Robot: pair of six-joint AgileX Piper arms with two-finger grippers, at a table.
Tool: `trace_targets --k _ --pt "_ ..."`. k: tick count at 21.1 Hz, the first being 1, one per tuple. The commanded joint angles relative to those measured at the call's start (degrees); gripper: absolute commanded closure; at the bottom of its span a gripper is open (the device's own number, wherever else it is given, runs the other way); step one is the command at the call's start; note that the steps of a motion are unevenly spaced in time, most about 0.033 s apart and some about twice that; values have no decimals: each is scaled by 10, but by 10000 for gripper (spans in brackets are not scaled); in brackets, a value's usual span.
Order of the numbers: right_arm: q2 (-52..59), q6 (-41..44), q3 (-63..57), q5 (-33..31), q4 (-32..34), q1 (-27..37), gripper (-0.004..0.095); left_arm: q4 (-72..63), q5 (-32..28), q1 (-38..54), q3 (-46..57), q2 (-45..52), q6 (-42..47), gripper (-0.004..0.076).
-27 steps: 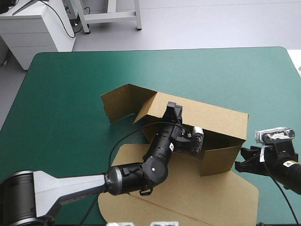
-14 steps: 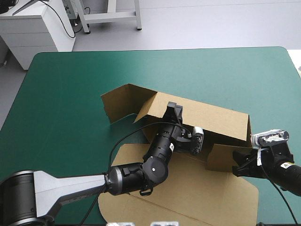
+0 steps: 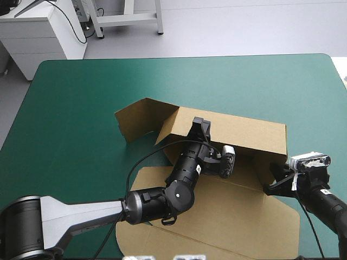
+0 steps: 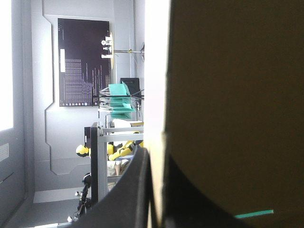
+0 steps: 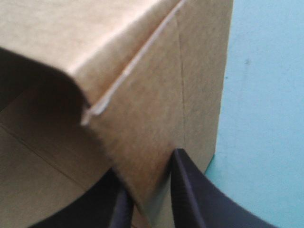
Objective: Fold the box
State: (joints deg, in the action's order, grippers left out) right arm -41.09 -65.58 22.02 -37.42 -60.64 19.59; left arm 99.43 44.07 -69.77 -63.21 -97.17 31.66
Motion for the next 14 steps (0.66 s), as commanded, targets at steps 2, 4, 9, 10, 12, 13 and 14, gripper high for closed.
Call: trace_targets --k 2,4,9,10,12,13,14 --pt "-3 -51 17 42 -53 0 906 6 -12 -4 -12 17 12 732" --pt "-3 -64 17 64 -54 0 906 6 -13 -4 -12 17 12 732" --pt "-3 -87 17 73 -62 0 906 6 -2 -4 -12 17 12 732" --pt "-3 -91 17 74 -62 0 906 6 7 -4 -12 17 12 732" --pt "-3 -100 17 74 -62 0 907 6 17 -4 -12 17 12 730" --pt "-3 -100 17 74 -62 0 907 6 17 -4 -12 17 12 724" --pt "-3 -98 18 74 -62 0 907 6 19 -4 -12 17 12 715"
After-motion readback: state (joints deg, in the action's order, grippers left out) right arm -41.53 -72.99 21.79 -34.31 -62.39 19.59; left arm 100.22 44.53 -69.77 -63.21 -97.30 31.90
